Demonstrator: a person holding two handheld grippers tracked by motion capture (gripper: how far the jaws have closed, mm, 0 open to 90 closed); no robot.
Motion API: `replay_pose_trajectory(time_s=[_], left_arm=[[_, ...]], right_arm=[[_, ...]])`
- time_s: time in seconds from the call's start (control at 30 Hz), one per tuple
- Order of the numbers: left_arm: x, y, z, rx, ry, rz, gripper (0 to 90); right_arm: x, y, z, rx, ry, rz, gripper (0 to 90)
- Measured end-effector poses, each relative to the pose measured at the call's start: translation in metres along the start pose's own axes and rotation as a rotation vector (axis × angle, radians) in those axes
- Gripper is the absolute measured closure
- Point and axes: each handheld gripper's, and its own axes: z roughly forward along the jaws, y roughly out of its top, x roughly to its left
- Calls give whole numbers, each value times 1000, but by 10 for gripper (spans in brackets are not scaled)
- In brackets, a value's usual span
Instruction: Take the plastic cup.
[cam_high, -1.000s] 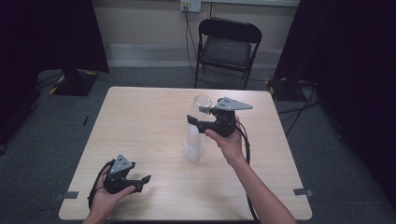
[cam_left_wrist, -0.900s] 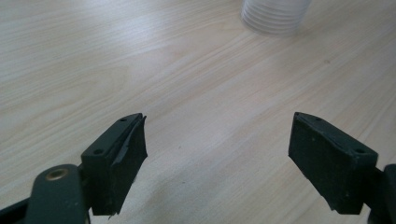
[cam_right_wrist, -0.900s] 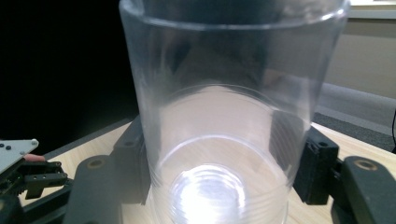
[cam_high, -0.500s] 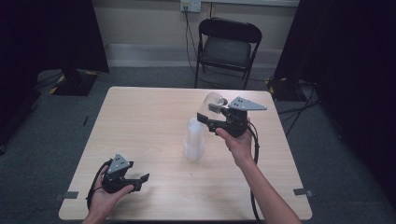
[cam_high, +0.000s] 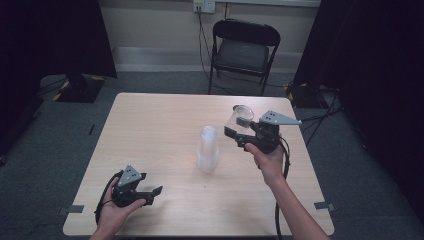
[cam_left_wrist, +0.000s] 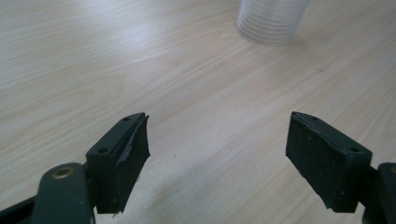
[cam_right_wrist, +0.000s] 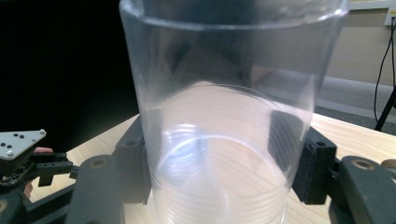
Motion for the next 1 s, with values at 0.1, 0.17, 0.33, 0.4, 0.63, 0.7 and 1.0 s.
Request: replay_pose_trajectory(time_s=[0.1,0.17,0.33,0.4,0.63,0.7,1.0], left_arm=[[0,1,0,-10,-2,4,210],[-1,2,0,-17,-8,5,202],[-5,4,-1,-53,-29,19,177],[-7,4,-1,-58,-38,17,172],[-11,3,1,-54,-31,31,178],[-11,3,0,-74,-32,11,178],[-14,4,0,-174,-70,-22,208]], right_arm=[[1,-4,-3,5,4,-2,355],[2,-6,-4,12,6,1,355],[4,-12,-7,19,9,4,355],[4,-16,-8,19,10,11,356],[4,-30,-12,40,25,42,362],[3,-34,-13,45,29,54,363],[5,-48,-16,48,74,112,364]])
